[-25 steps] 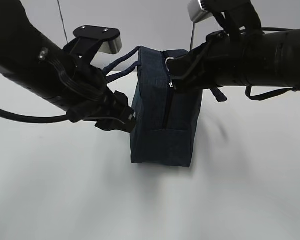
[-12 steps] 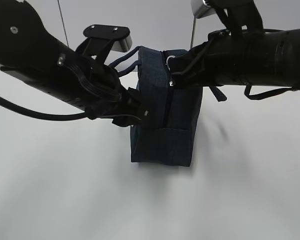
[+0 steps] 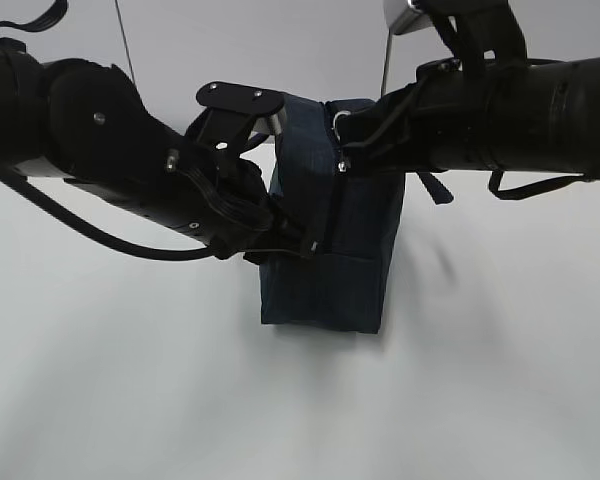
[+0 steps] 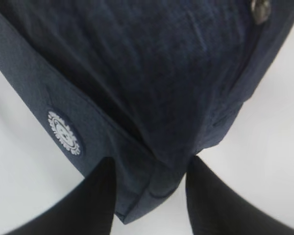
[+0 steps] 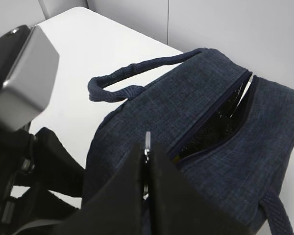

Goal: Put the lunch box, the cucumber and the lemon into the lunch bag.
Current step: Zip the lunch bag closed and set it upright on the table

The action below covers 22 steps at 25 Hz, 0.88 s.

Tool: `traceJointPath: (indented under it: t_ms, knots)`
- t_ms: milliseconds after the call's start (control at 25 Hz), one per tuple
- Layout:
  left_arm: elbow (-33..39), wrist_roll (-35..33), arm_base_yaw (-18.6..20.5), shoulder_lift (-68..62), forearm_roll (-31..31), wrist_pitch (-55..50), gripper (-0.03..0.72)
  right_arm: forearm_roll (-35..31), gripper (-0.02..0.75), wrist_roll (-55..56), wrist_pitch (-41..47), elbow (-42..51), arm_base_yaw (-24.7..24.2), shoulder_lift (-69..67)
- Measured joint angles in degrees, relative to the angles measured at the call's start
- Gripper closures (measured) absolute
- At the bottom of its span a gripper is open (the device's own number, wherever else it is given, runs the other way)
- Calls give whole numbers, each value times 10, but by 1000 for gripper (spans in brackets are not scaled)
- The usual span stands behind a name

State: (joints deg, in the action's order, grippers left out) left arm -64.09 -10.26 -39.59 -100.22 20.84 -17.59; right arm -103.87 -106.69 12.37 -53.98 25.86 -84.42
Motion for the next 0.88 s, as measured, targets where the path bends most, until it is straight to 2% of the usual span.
traceJointPath:
  t_ms: [120,200,520,880]
  knots:
    - [0,-1,0,-3,1,6,620,0,738,1,0,0,0,0]
    - [0,-2,0,-3,1,7,671,0,738,1,-1,0,0,0]
    - [0,-2,-2,-4,1,0,688,-1,738,1,-31,-28,0,-5]
    - [0,-2,-34,-5,1,0,690,-5,738,-29,-65,-88,0,-54]
